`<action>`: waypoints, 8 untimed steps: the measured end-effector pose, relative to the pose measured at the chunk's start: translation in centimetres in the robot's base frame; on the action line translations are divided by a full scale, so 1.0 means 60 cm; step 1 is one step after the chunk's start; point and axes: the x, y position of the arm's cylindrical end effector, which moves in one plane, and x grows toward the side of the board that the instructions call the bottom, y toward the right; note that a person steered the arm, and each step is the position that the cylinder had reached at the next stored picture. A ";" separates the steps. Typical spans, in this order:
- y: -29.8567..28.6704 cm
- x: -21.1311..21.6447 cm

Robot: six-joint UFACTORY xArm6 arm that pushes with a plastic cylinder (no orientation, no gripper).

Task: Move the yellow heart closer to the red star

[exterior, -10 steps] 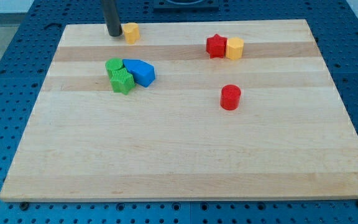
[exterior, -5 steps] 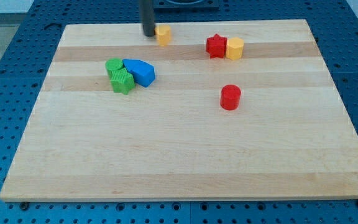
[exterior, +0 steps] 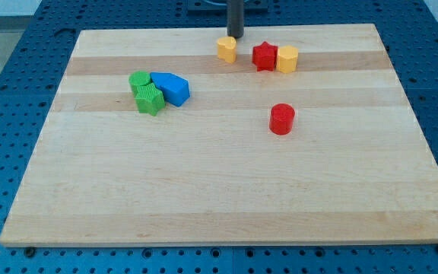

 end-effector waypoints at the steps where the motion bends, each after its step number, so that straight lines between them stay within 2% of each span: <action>1: 0.000 0.044; 2: 0.000 0.078; 3: 0.000 0.065; 4: -0.021 0.020; 5: -0.083 0.020; 6: -0.109 0.067; 8: -0.038 0.086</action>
